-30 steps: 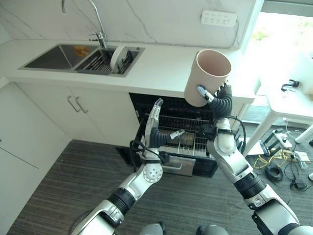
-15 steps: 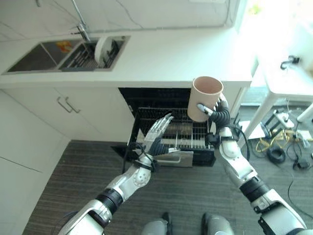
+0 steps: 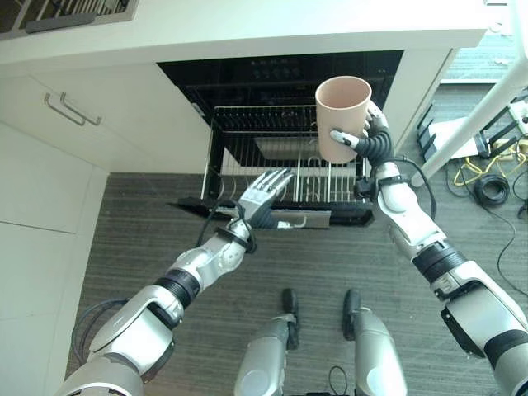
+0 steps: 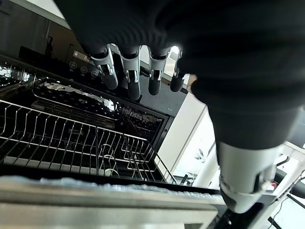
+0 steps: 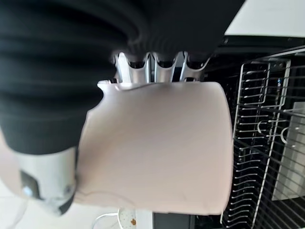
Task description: Place the dishes in the dishwasher.
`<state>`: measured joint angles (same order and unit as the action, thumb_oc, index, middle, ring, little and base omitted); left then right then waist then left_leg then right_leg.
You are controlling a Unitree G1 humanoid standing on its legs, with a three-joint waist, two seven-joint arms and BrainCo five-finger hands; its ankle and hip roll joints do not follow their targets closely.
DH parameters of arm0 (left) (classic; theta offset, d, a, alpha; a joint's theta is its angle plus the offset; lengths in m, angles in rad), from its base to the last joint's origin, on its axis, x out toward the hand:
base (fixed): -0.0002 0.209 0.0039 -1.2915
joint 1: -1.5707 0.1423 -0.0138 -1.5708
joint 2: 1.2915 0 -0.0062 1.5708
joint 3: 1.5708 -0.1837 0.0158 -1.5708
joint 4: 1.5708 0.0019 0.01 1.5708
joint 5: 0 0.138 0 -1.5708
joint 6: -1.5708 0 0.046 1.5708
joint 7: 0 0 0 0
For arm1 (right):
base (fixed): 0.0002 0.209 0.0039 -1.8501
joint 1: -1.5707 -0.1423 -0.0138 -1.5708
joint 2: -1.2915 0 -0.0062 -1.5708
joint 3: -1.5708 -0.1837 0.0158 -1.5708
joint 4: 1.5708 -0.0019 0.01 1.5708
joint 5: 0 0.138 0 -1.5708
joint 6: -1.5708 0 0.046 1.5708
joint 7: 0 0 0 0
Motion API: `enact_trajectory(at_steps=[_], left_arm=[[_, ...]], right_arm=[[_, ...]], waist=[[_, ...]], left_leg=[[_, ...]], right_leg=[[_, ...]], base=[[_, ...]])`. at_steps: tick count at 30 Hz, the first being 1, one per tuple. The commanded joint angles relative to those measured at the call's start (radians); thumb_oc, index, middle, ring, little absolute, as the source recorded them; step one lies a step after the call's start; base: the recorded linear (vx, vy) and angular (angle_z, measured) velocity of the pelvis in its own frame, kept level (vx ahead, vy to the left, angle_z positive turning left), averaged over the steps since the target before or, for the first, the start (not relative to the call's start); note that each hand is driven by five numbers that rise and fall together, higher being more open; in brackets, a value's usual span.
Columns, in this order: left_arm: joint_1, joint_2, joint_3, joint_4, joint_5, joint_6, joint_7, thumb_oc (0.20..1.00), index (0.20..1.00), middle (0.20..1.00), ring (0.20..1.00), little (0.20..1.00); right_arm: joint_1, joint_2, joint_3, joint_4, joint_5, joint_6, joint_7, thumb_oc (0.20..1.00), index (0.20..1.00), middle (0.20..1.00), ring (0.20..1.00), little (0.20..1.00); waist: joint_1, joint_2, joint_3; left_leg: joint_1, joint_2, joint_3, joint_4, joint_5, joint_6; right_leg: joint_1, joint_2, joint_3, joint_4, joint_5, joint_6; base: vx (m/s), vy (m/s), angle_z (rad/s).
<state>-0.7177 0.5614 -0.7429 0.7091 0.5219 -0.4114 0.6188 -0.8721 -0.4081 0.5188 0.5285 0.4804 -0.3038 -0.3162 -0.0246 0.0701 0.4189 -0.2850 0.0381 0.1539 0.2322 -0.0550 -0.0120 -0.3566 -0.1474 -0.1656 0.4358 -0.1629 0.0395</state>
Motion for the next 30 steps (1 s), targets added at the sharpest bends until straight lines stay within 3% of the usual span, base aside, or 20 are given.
enact_trajectory(at_steps=[1, 6, 9, 19, 30], left_arm=[[-0.04, 0.061, -0.029, -0.078, -0.02, 0.001, -0.023, 1.0, 1.0, 1.0, 1.0, 1.0], [-0.039, 0.082, -0.029, -0.117, -0.013, 0.021, -0.092, 1.0, 1.0, 1.0, 1.0, 1.0], [-0.063, 0.095, -0.068, -0.13, -0.01, 0.073, -0.193, 1.0, 1.0, 1.0, 1.0, 1.0], [-0.126, 0.158, -0.117, -0.216, -0.025, 0.152, -0.379, 1.0, 1.0, 1.0, 1.0, 1.0], [-0.185, 0.229, -0.129, -0.356, -0.046, 0.174, -0.525, 1.0, 1.0, 1.0, 1.0, 1.0]], right_arm=[[-0.093, 0.017, 0.008, 0.0, 0.008, -0.039, 0.015, 0.2, 0.2, 0.2, 0.2, 0.2], [-0.073, 0.031, 0.02, 0.046, -0.005, -0.002, 0.028, 0.2, 0.2, 0.2, 0.2, 0.2], [-0.106, 0.054, 0.025, 0.129, 0.003, 0.039, 0.042, 0.2, 0.2, 0.2, 0.2, 0.2], [-0.224, 0.043, -0.014, 0.262, 0.043, 0.121, 0.049, 0.2, 0.2, 0.2, 0.2, 0.2], [-0.349, 0.0, -0.067, 0.351, 0.078, 0.163, 0.049, 0.2, 0.2, 0.2, 0.2, 0.2]], waist=[[0.015, -0.013, -0.042], [0.025, 0.008, -0.024], [0.028, 0.024, -0.009], [0.061, 0.041, 0.022], [0.095, 0.069, 0.056]], left_leg=[[-0.015, 0.035, -0.022, 0.068, -0.05, -0.074], [-0.017, 0.032, -0.018, 0.068, -0.045, -0.076], [-0.022, 0.038, 0.003, 0.068, -0.041, -0.081], [-0.047, 0.032, 0.008, 0.068, -0.033, -0.08], [-0.078, 0.012, -0.011, 0.068, -0.031, -0.074]], right_leg=[[0.031, -0.058, 0.003, -0.136, 0.117, 0.095], [0.042, -0.076, -0.027, -0.136, 0.115, 0.093], [0.037, -0.092, -0.045, -0.136, 0.121, 0.098], [0.025, -0.113, -0.075, -0.136, 0.133, 0.112], [0.018, -0.124, -0.081, -0.136, 0.134, 0.122]], base=[[-0.06, 0.004, 0.07], [0.0, 0.047, 0.12], [0.0, 0.095, 0.01], [0.0, 0.034, 0.06], [0.02, 0.024, 0.1]])
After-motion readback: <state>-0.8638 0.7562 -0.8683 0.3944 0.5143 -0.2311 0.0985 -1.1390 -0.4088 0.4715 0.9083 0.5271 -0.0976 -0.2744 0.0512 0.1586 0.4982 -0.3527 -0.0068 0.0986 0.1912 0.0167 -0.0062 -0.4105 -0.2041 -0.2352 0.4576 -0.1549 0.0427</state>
